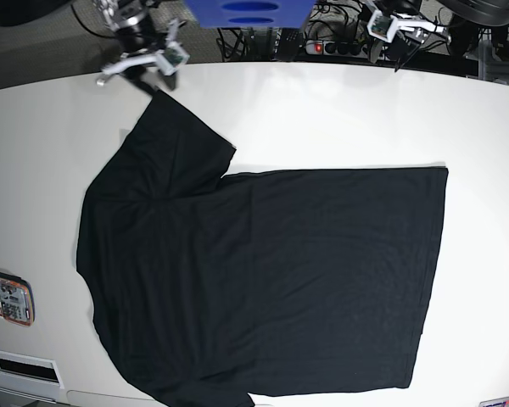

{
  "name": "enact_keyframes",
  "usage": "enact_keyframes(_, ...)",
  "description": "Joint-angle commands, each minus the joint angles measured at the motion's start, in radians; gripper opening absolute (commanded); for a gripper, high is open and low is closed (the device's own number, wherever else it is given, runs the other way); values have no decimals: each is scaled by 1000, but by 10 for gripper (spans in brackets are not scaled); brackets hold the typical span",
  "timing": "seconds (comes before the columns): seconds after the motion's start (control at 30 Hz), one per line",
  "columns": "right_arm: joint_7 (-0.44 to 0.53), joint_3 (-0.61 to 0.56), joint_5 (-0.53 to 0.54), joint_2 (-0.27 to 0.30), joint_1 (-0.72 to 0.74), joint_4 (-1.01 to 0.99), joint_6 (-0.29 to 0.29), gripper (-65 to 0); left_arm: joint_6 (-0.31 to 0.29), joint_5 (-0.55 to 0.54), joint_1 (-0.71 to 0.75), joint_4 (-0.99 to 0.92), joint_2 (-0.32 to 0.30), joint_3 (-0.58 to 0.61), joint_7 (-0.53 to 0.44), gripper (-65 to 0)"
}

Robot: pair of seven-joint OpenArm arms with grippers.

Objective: Fold the T-shirt properly
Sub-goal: 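Lower the right gripper onto the shirt's shoulder edge and pinch it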

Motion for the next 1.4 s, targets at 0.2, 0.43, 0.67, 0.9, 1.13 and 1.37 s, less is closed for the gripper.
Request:
enact_keyframes(0.2, -136, -99, -2, 65, 69, 25, 86, -441, 14, 228, -84, 15, 111, -6, -13, -377)
enact_keyframes(0.43, -316, -187, -2, 98, 150, 26, 86, -440, 11, 412, -158, 47, 180, -9, -10, -376)
enact_keyframes(0.67, -528, -316, -123, 92, 248, 20, 86, -428, 11, 543, -235, 53, 180, -80, -10, -377)
enact_keyframes(0.9, -744, -486, -131, 92, 385, 9, 89, -241, 11, 603, -259, 51, 140, -123, -10, -377)
enact_keyframes(1.13, -793, -515, -10, 91, 429, -14, 89, -229, 11, 595, -259, 10, 68, -126, -10, -377)
enact_keyframes(1.37, -793, -514, 132, 91, 537, -75, 86, -229, 11, 593, -281, -24, 41, -126, -10, -377)
